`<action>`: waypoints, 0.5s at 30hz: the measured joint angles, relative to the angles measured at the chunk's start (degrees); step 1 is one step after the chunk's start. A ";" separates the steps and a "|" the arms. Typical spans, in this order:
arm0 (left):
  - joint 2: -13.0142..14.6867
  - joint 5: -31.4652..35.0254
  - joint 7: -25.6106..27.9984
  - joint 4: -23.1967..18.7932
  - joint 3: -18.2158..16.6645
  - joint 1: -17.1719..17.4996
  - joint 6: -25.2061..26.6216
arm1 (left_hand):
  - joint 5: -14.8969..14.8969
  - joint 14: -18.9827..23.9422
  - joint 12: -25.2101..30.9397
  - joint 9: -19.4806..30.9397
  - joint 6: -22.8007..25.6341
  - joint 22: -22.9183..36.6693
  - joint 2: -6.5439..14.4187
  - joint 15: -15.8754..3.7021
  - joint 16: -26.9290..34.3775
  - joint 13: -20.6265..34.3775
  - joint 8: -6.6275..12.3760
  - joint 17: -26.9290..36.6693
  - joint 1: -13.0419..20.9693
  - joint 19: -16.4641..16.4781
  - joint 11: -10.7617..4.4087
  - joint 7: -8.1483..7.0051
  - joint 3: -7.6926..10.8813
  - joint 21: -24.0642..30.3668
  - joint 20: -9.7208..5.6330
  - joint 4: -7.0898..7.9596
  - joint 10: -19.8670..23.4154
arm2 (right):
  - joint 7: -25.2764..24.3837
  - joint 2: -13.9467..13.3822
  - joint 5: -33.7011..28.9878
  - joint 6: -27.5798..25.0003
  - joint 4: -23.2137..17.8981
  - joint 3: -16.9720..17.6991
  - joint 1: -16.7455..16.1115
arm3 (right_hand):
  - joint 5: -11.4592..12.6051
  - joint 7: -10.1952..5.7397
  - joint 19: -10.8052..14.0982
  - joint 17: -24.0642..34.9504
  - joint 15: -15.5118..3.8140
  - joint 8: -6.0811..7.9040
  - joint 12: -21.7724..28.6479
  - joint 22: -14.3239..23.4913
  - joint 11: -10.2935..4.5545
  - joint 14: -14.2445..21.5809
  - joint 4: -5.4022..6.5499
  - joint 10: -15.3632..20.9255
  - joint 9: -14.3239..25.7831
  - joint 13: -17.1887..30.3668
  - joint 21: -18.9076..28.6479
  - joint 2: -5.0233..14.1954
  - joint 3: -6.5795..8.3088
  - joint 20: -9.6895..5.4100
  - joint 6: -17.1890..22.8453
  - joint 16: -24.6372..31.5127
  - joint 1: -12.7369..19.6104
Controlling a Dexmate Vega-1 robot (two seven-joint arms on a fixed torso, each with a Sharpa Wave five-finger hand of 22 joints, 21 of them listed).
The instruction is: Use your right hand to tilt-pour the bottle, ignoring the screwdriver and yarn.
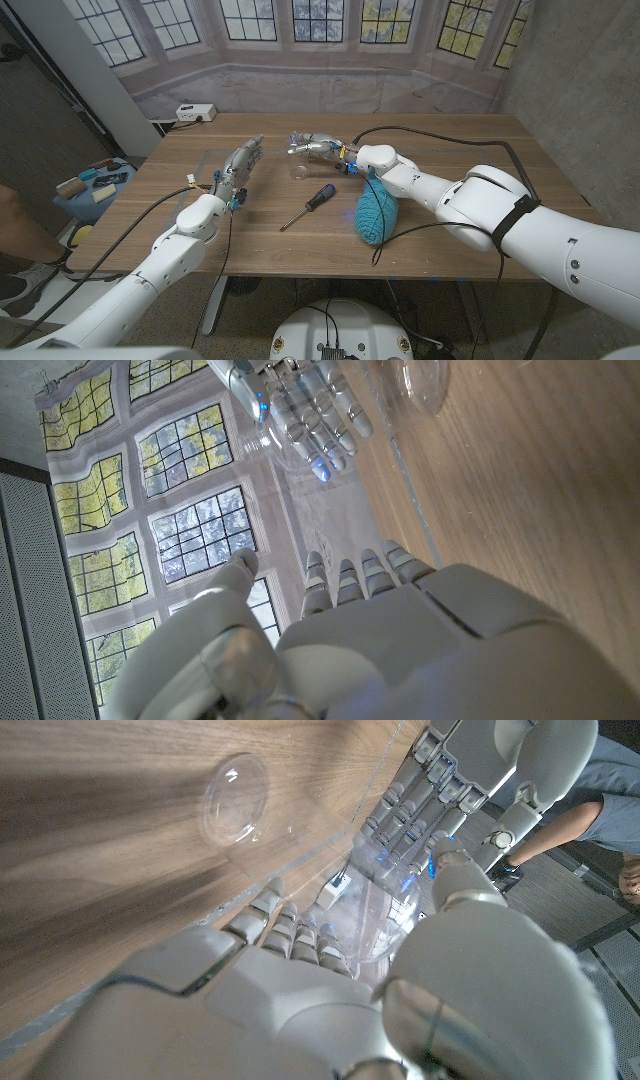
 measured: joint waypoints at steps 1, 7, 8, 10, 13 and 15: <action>0.00 0.01 0.03 0.00 0.00 0.00 0.00 | 0.00 0.23 0.00 0.00 0.00 0.00 0.00 -0.23 0.00 0.00 0.00 0.00 0.00 0.00 0.00 0.00 0.00 0.00 0.00 0.00 0.00 | 0.00 0.00 0.00 0.00 0.00 -0.01 -0.05 | 0.00 0.00 0.00 0.00 -0.27 0.00 0.01 0.00 -0.14 0.30 0.00 0.47 0.00 0.15 0.00 0.00 0.00 0.00 0.00 0.20 0.00; -0.01 0.03 0.38 -0.36 -0.01 0.40 0.00 | 0.00 0.20 0.00 0.00 0.00 0.00 0.00 -0.20 0.00 0.00 0.00 0.00 0.00 0.00 0.00 0.00 0.18 0.00 0.00 -0.18 0.00 | 0.01 0.06 -0.06 0.94 0.00 -0.04 -0.42 | 0.00 -0.40 0.01 0.00 -1.27 0.28 0.89 0.00 -0.38 1.68 0.00 2.43 0.00 0.27 0.00 -0.30 0.00 0.00 0.71 0.69 0.76; -0.01 0.03 0.40 -0.36 -0.01 0.40 0.00 | 0.00 0.20 0.00 0.00 0.00 0.00 0.00 -0.20 0.00 0.00 0.00 0.00 0.00 0.00 -0.04 0.00 0.18 0.00 0.00 -0.18 0.06 | 0.01 0.06 -0.06 0.94 0.00 -0.04 -0.44 | 0.00 -0.48 0.00 0.05 -1.30 0.43 0.89 0.00 -0.51 2.12 -0.02 2.56 0.00 0.27 0.00 -0.30 0.02 0.00 0.95 0.69 0.76; -0.01 0.04 0.42 -0.57 -0.05 0.60 0.00 | 0.00 0.20 0.00 0.00 0.13 0.00 0.00 -0.20 0.00 0.00 0.00 0.00 0.00 0.00 0.00 0.13 0.18 0.00 0.00 -0.18 0.63 | 0.10 0.08 -0.07 1.40 -0.01 -0.04 -0.58 | 0.00 -0.50 0.01 0.14 -1.32 0.89 0.89 0.00 -0.49 2.33 -0.18 3.15 0.00 0.43 0.00 -0.26 0.18 0.00 1.84 0.69 1.18; 0.01 0.04 0.51 -0.69 -0.07 0.73 0.00 | 0.00 0.63 0.00 0.00 0.92 0.00 0.00 -0.19 0.00 0.00 0.00 0.00 0.00 0.00 0.21 0.30 0.18 0.00 0.00 -0.17 0.84 | 0.19 0.13 -0.08 1.65 -0.01 0.00 -0.79 | 0.00 -0.77 0.01 0.14 -1.50 1.33 1.23 0.00 -0.73 2.52 -0.17 3.39 0.09 0.53 0.00 -0.30 0.18 0.00 3.09 0.69 1.21; 0.07 0.04 0.58 -0.85 -0.11 0.87 0.00 | 0.00 0.82 0.00 -0.01 1.60 0.00 0.00 0.00 0.00 0.00 0.34 -0.01 0.00 0.00 0.31 0.54 0.17 0.00 0.00 -0.17 0.94 | 0.21 0.19 -0.08 1.90 -0.02 0.05 -0.90 | 0.00 -0.91 0.18 0.13 -1.50 1.33 1.33 0.00 -0.84 2.95 -0.18 4.06 0.31 0.67 0.14 -0.06 0.18 -0.17 3.23 0.69 1.44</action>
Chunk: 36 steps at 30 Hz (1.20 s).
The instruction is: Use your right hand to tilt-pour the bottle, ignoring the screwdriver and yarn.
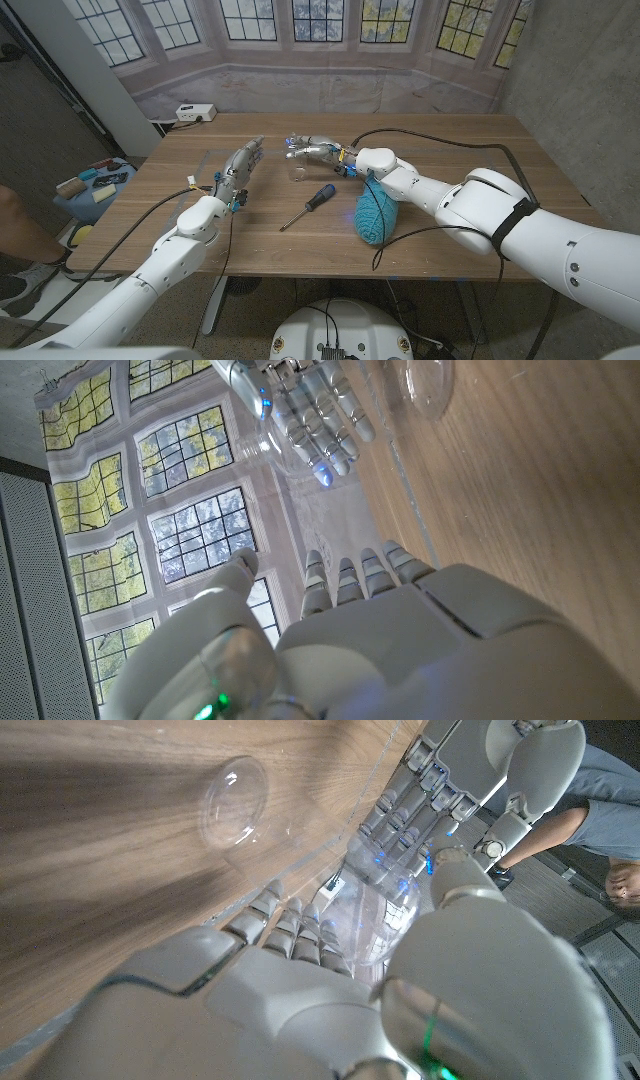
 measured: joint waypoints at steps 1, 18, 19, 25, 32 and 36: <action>0.00 0.01 0.06 0.00 0.00 0.00 0.00 | 0.00 0.08 0.00 0.00 0.17 0.00 0.00 -0.08 0.00 0.00 0.04 0.00 0.00 0.00 0.05 0.01 0.00 0.00 0.00 0.00 0.05 | 0.00 0.01 0.00 0.00 0.00 0.01 -0.02 | 0.00 -0.21 0.26 0.00 0.01 0.00 0.00 0.00 -0.18 0.17 0.00 0.23 0.00 0.12 0.07 -0.04 0.00 -0.26 0.21 0.00 0.01; 0.19 0.09 0.57 -0.83 -0.11 0.57 0.34 | 0.00 0.92 0.00 0.00 1.20 0.00 0.00 -0.31 0.00 0.00 0.32 0.00 0.00 0.00 -0.10 0.39 0.15 0.00 0.00 -0.15 0.70 | -2.09 0.56 -0.34 0.05 -0.03 -0.09 -0.65 | 0.88 -1.66 2.85 1.02 -0.11 1.33 3.53 0.14 -1.73 4.84 0.00 5.87 0.71 2.02 0.52 -0.12 0.96 -2.84 5.14 1.17 1.39; 0.19 0.11 0.58 -0.83 -0.11 0.57 0.35 | 0.00 0.92 0.00 0.00 1.40 0.00 0.00 -0.31 0.00 0.00 0.32 0.00 0.00 0.00 -0.10 0.18 0.15 0.00 0.00 -0.15 0.70 | -2.09 0.58 -0.34 0.05 -0.03 -0.10 -0.69 | 1.06 -1.82 3.04 1.06 -0.12 1.56 3.91 0.14 -1.81 5.40 -0.07 6.42 0.79 2.26 0.52 -0.18 1.04 -3.00 5.74 1.38 1.66; 0.18 0.28 0.58 -0.90 -0.11 0.53 0.35 | 0.00 1.43 0.00 0.00 1.49 0.00 -0.16 -0.20 0.00 0.00 0.32 -0.01 -0.16 0.22 -0.41 0.09 0.15 0.00 0.22 -0.15 1.01 | -3.77 0.66 -0.44 -0.02 -0.03 -0.12 -1.01 | 1.45 -2.40 4.17 1.59 -0.19 2.18 6.01 0.13 -2.12 7.34 -0.07 8.52 1.06 3.53 0.52 -0.24 1.51 -2.91 8.38 1.60 2.33; 0.02 0.37 0.47 -0.72 0.05 0.19 0.35 | 0.00 1.64 0.00 -0.01 1.68 0.00 -0.29 -0.41 0.00 0.00 0.32 -0.01 -0.29 0.22 -0.41 0.29 0.15 0.00 0.22 -0.15 1.01 | -4.98 0.69 -0.44 0.50 -0.05 0.00 -1.32 | 1.84 -2.98 5.19 2.33 -0.23 3.02 7.88 0.13 -2.33 9.21 -0.06 10.37 1.51 4.77 0.52 -0.24 1.99 -2.91 10.73 2.05 2.77; -0.05 0.39 0.42 -0.63 0.15 0.06 0.35 | 0.00 1.64 0.00 -0.01 1.68 0.00 -0.29 -0.41 0.00 0.00 0.32 -0.01 -0.29 0.22 -0.41 0.29 0.15 0.00 0.22 -0.14 1.01 | -5.64 0.70 -0.44 0.87 -0.06 0.09 -1.57 | 1.86 -3.31 5.82 2.65 -0.20 3.38 8.94 0.13 -2.64 10.65 -0.06 11.49 1.59 5.42 0.94 -0.01 2.30 -2.92 11.92 2.45 3.01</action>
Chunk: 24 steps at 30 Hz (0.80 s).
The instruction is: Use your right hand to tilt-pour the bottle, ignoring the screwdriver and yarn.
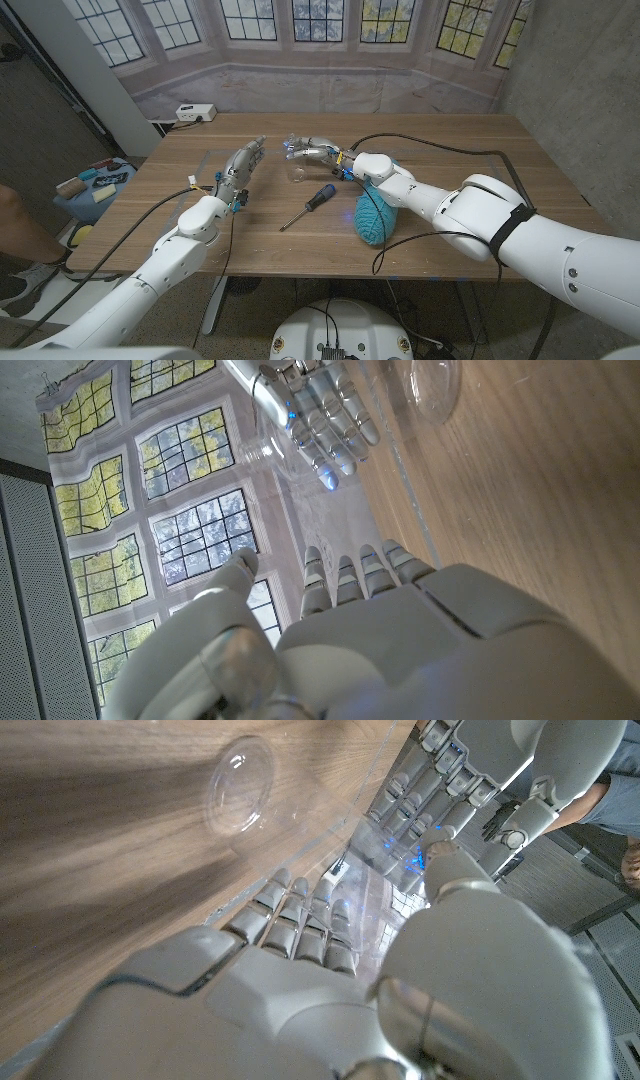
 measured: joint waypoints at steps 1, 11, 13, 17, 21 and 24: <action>0.00 0.00 0.00 0.00 0.00 0.00 0.00 | 0.00 0.03 0.00 0.00 0.00 0.00 0.00 0.03 0.00 0.00 0.00 0.00 0.00 0.00 0.00 0.00 0.00 0.00 0.00 0.00 0.00 | 0.00 0.00 0.00 0.00 0.00 0.00 -0.02 | 0.00 0.04 0.43 0.12 -0.01 0.23 0.33 0.00 -0.07 0.42 0.12 0.07 0.11 0.16 0.00 -0.03 0.17 0.03 0.37 0.00 0.03; -0.12 0.07 -0.01 0.10 0.09 -0.09 0.00 | 0.00 0.31 0.00 0.00 0.21 0.00 0.00 0.31 0.00 0.00 0.00 0.00 0.00 0.00 0.00 -0.21 0.24 0.00 0.00 -0.24 -0.01 | -1.21 0.04 0.00 0.82 -0.05 0.33 -0.94 | 0.35 -0.69 3.26 1.32 -0.09 1.72 4.14 0.00 -1.10 4.87 -0.01 4.38 0.53 2.42 0.45 -0.37 0.79 -0.21 4.80 1.01 0.99; -0.12 0.09 0.09 0.10 0.09 -0.09 0.00 | 0.00 0.30 0.00 0.00 0.21 0.00 0.00 0.31 0.00 0.00 0.00 0.00 0.00 0.00 0.00 -0.21 0.24 0.00 0.00 -0.24 -0.01 | -1.21 0.05 0.00 0.82 -0.08 0.45 -1.18 | 0.43 -0.86 3.86 1.58 -0.20 1.91 4.62 0.00 -1.22 5.51 0.00 4.92 0.52 2.74 0.45 -0.38 0.80 -0.02 5.55 1.27 0.98; -0.26 0.14 0.26 0.05 0.18 0.09 -0.01 | 0.00 0.31 0.00 0.00 0.21 0.00 0.00 0.31 0.00 0.00 0.00 0.00 0.00 0.00 0.00 -0.21 0.24 0.00 0.00 -0.24 -0.01 | -2.50 0.06 0.07 2.63 -0.10 0.75 -1.61 | 0.42 -1.08 4.68 1.85 -0.01 2.13 5.39 0.00 -1.73 6.35 0.00 5.62 0.79 3.17 0.45 -0.38 1.27 -0.19 6.18 1.54 0.99; -0.27 0.27 0.34 0.03 0.18 0.11 -0.09 | 0.00 0.30 0.00 0.00 0.20 0.00 0.30 0.31 0.00 0.00 0.00 0.00 -0.30 0.00 0.01 -0.21 0.23 0.00 0.00 -0.23 0.00 | -2.57 0.07 0.08 2.81 -0.13 1.07 -1.92 | 0.41 -1.07 4.69 1.91 -0.21 2.41 5.81 -0.01 -1.61 6.73 0.00 5.92 0.79 3.43 0.45 -0.30 1.26 -0.19 6.78 1.54 1.08; -0.34 0.36 0.38 -0.11 0.26 0.16 -0.12 | 0.00 0.30 0.00 0.00 0.20 0.00 0.30 0.31 0.00 0.00 0.00 0.00 -0.30 0.00 0.11 -0.21 0.23 0.00 0.00 -0.23 0.10 | -2.80 0.07 0.17 4.08 -0.15 1.25 -2.06 | 0.41 -1.07 4.90 2.12 -0.26 2.62 5.94 -0.01 -1.61 7.19 0.00 5.92 0.79 3.73 0.45 -0.35 1.26 -0.40 6.78 1.54 1.71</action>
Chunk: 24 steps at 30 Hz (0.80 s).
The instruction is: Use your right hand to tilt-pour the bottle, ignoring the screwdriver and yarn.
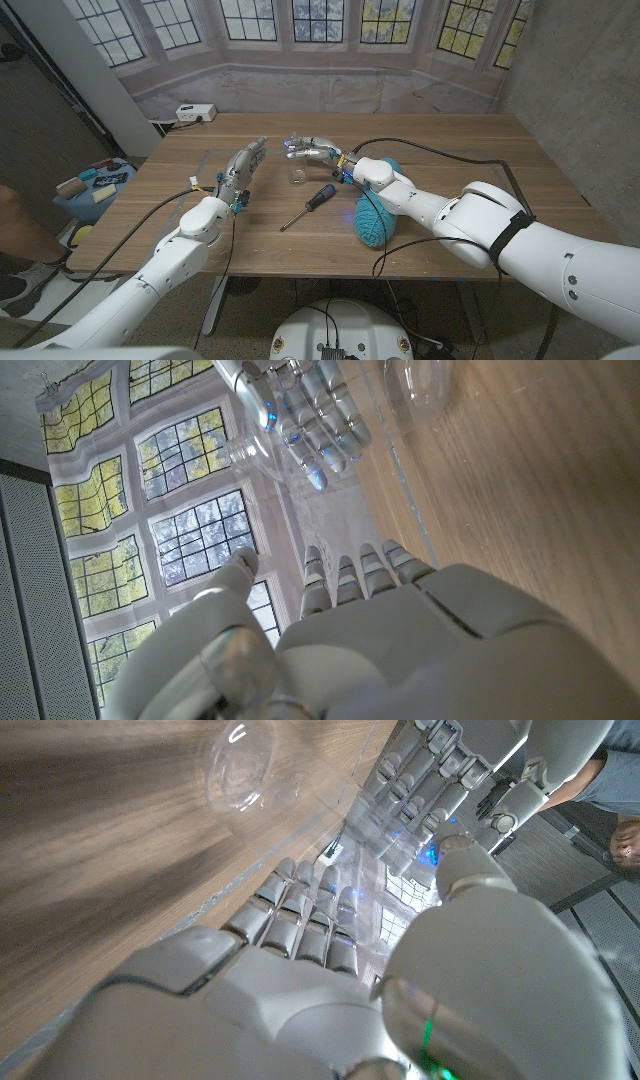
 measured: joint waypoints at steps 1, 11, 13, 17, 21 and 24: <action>-0.02 0.02 0.00 -0.01 0.02 0.00 -0.02 | 0.00 0.00 0.00 0.00 0.00 0.00 0.00 0.00 0.00 0.00 0.00 0.00 0.00 0.00 0.00 0.00 0.00 0.00 0.00 0.00 0.00 | 0.00 -0.01 0.00 0.21 0.00 0.09 -0.05 | 0.00 0.00 0.31 0.00 -0.03 0.00 0.09 0.00 -0.10 0.03 0.00 0.10 0.00 0.00 0.00 -0.04 0.00 0.09 0.00 0.00 0.04; -0.16 0.07 -0.12 0.09 0.25 -0.31 -0.12 | 0.00 0.00 0.00 0.00 0.00 0.00 0.00 0.00 0.00 0.00 0.00 0.00 0.00 0.00 0.00 0.00 0.00 0.00 0.00 0.00 -0.01 | 0.34 -0.47 0.05 2.34 -0.08 0.85 -0.23 | -0.02 0.00 0.50 0.50 -0.03 0.00 0.50 0.00 -0.22 0.03 0.00 0.22 -0.01 0.48 0.00 -0.04 -0.01 0.29 0.00 0.39 0.04; -0.17 0.08 -0.23 0.26 0.31 -0.48 -0.13 | 0.00 0.00 0.00 0.00 0.00 0.00 0.00 0.00 0.00 0.00 0.00 0.00 0.00 0.00 0.00 0.00 0.00 0.00 0.00 0.00 0.00 | 0.57 -0.59 0.06 3.20 -0.11 1.02 -0.24 | -0.05 0.05 0.50 0.53 -0.03 0.00 0.51 0.00 -0.22 0.03 0.00 0.22 -0.01 0.51 0.00 -0.04 -0.01 0.29 0.05 0.39 0.03; -0.21 0.09 -0.58 0.41 0.35 -0.64 -0.17 | 0.00 0.00 0.00 0.00 0.00 0.00 0.00 0.00 0.00 0.00 -0.31 0.00 0.00 0.00 -0.01 0.00 0.26 0.00 0.00 -0.23 0.00 | 0.73 -0.82 0.06 3.74 -0.24 1.34 -0.25 | -0.05 0.30 0.50 0.71 -0.03 0.00 0.52 0.00 -0.21 0.03 0.10 0.21 -0.01 0.69 0.00 -0.04 -0.11 0.29 0.31 0.39 0.04; -0.34 0.10 -0.91 0.82 0.53 -1.02 -0.33 | 0.00 0.00 0.00 0.00 0.01 0.00 0.00 0.00 0.00 0.00 -0.31 0.00 0.00 0.00 -0.33 -0.01 0.41 0.00 0.00 -0.09 0.32 | 1.22 -1.08 0.07 5.16 -0.36 1.62 -0.25 | -0.06 0.30 0.50 0.80 -0.03 0.00 0.52 -0.01 -0.20 0.03 0.16 0.20 -0.01 0.80 0.00 0.09 -0.18 0.29 0.30 0.39 0.24; -0.45 0.10 -1.14 1.10 0.65 -1.23 -0.48 | 0.00 0.00 0.00 0.00 0.20 0.00 0.00 0.00 0.00 0.00 -0.31 0.00 0.00 0.00 -0.32 -0.20 0.41 0.00 0.00 -0.09 0.32 | 1.58 -1.36 0.05 6.14 -0.53 1.86 -0.25 | -0.06 0.30 0.70 0.97 -0.03 0.00 0.93 -0.01 0.01 0.03 0.16 0.38 -0.01 0.90 0.00 0.12 -0.18 0.09 0.30 0.39 0.35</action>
